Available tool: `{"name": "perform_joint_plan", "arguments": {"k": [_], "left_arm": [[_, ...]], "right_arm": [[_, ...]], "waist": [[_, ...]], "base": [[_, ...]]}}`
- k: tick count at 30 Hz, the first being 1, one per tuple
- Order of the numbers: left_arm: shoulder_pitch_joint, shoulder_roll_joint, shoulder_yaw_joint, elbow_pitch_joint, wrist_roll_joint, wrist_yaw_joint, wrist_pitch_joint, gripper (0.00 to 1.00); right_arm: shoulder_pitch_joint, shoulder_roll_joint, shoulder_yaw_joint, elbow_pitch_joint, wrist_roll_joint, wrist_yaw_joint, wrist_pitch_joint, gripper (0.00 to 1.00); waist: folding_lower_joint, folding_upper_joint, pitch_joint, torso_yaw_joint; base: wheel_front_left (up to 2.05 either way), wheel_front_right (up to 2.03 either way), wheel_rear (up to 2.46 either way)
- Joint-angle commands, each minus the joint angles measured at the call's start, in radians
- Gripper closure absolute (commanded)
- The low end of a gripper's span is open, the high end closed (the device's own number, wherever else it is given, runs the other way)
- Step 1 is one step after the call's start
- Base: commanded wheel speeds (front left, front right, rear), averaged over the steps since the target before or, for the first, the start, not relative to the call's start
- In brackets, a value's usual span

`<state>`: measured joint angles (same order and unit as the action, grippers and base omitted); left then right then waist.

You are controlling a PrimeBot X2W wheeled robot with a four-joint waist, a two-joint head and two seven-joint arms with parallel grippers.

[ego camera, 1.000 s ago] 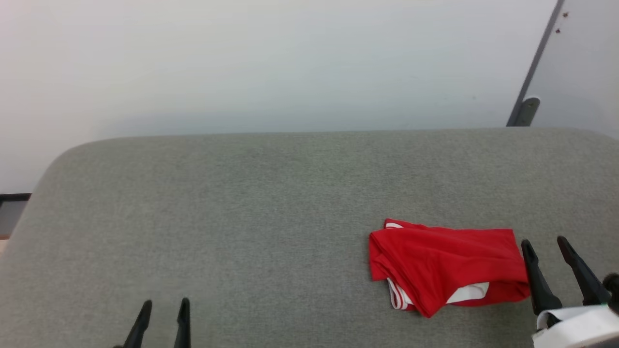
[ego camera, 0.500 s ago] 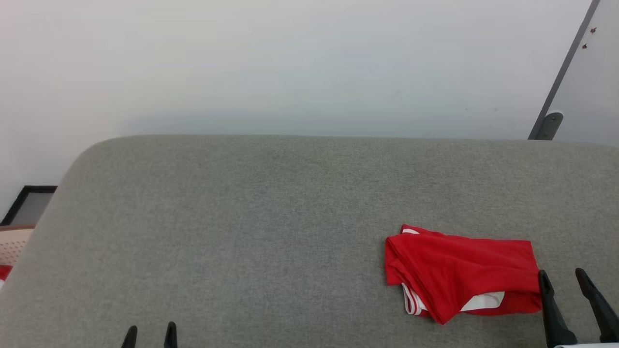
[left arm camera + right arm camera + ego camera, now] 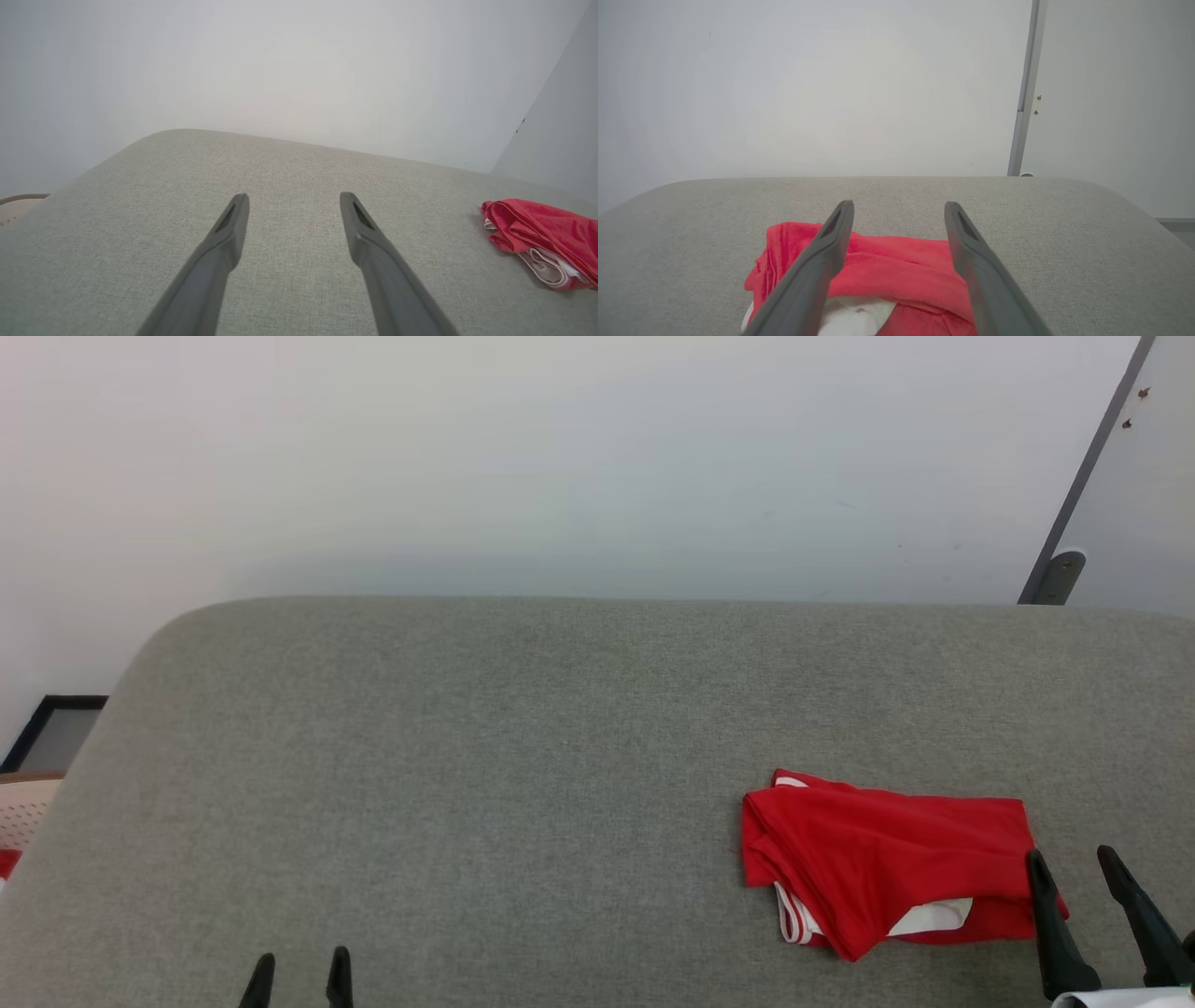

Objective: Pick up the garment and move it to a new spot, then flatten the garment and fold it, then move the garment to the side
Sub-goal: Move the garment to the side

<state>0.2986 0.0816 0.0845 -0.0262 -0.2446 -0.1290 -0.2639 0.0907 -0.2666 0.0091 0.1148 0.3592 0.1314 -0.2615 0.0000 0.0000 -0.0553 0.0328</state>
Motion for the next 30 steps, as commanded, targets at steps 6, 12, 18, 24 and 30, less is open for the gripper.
{"name": "perform_joint_plan", "arguments": {"k": [6, 12, 18, 24, 30], "left_arm": [[-0.019, -0.003, -0.006, 0.001, 0.008, -0.002, 0.0, 0.0], [-0.083, 0.01, -0.053, 0.019, 0.016, -0.002, 0.0, 0.0], [-0.184, 0.026, -0.086, 0.037, 0.005, -0.002, 0.0, 0.0], [-0.254, 0.012, -0.12, 0.057, 0.016, -0.002, 0.0, 0.0], [-0.315, -0.001, -0.147, 0.064, 0.02, -0.002, 0.0, 0.0]], "right_arm": [[-0.022, 0.006, 0.019, 0.013, 0.005, -0.002, -0.004, 0.0], [-0.085, -0.069, 0.059, 0.047, 0.083, -0.002, 0.132, 0.0], [-0.229, -0.23, 0.119, 0.066, 0.16, -0.002, 0.443, 0.0], [-0.442, -0.323, 0.178, 0.161, 0.272, -0.001, 0.872, 0.0], [-0.569, -0.338, 0.194, 0.265, 0.342, -0.002, 1.125, 0.0]], "waist": [[0.0, 0.0, 0.009, 0.0], [0.0, 0.0, 0.051, 0.014], [0.0, 0.0, 0.113, 0.016], [0.0, 0.0, 0.195, 0.007], [0.0, 0.0, 0.274, 0.027]], "base": [[0.0, 0.0, 0.0], [0.0, 0.0, 0.0], [0.0, 0.0, 0.0], [0.0, 0.0, 0.0], [0.0, 0.0, 0.0]]}}
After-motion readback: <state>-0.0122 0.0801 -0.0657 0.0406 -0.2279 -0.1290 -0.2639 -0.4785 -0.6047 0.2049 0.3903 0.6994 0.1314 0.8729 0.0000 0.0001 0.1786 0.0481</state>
